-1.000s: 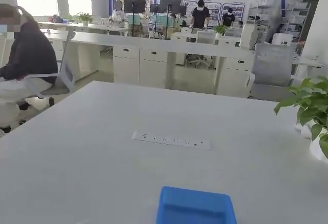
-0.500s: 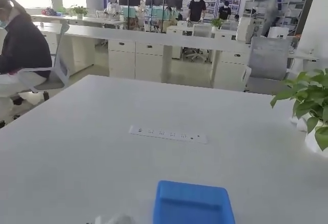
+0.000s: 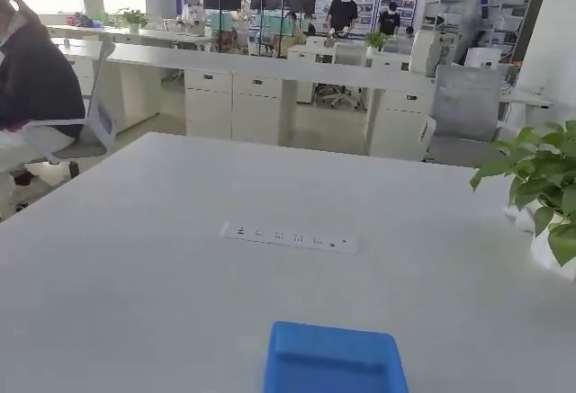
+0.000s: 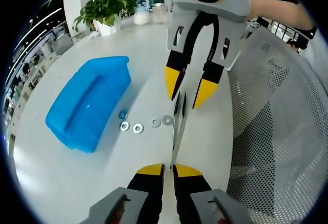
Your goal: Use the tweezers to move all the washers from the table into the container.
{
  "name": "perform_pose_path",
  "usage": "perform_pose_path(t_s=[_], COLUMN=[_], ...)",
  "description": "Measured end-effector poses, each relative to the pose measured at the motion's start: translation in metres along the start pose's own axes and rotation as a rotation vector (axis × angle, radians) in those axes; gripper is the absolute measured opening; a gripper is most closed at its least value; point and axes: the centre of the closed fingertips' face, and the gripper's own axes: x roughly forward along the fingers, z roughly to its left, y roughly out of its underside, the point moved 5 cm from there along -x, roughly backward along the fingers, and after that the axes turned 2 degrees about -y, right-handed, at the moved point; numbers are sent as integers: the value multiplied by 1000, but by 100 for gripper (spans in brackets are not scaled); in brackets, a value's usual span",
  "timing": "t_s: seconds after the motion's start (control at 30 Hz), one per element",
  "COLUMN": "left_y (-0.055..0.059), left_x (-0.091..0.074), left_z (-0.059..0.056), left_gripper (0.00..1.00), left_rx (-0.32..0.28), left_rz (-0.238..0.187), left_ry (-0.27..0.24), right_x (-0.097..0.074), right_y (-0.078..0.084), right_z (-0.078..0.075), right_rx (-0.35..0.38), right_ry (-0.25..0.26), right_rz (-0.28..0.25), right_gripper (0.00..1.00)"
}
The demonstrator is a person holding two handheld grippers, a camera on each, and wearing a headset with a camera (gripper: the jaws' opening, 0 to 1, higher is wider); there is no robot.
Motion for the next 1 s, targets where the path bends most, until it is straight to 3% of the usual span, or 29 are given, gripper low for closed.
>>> perform_pose_path(t_s=[0.13, 0.4, 0.57, 0.73, 1.0], left_y=[-3, -28, -45, -63, -79], left_x=[-1, -32, -48, -61, -68], left_z=[-1, -1, -5, -14, -20], left_gripper=[0, 0, 0, 0, 0], left_rx=[42, 168, 234, 260, 311], left_rz=[-5, -58, -66, -100, -121], left_ry=[9, 38, 51, 91, 100], right_x=[3, -2, -3, -2, -3], right_y=[0, 0, 3, 4, 1], right_z=[1, 2, 5, 8, 11], right_rx=[-16, -50, -76, -89, -62], right_ry=[-4, 10, 16, 11, 5], right_rz=[0, -51, -62, -72, -120], right_gripper=[17, 17, 14, 7, 7])
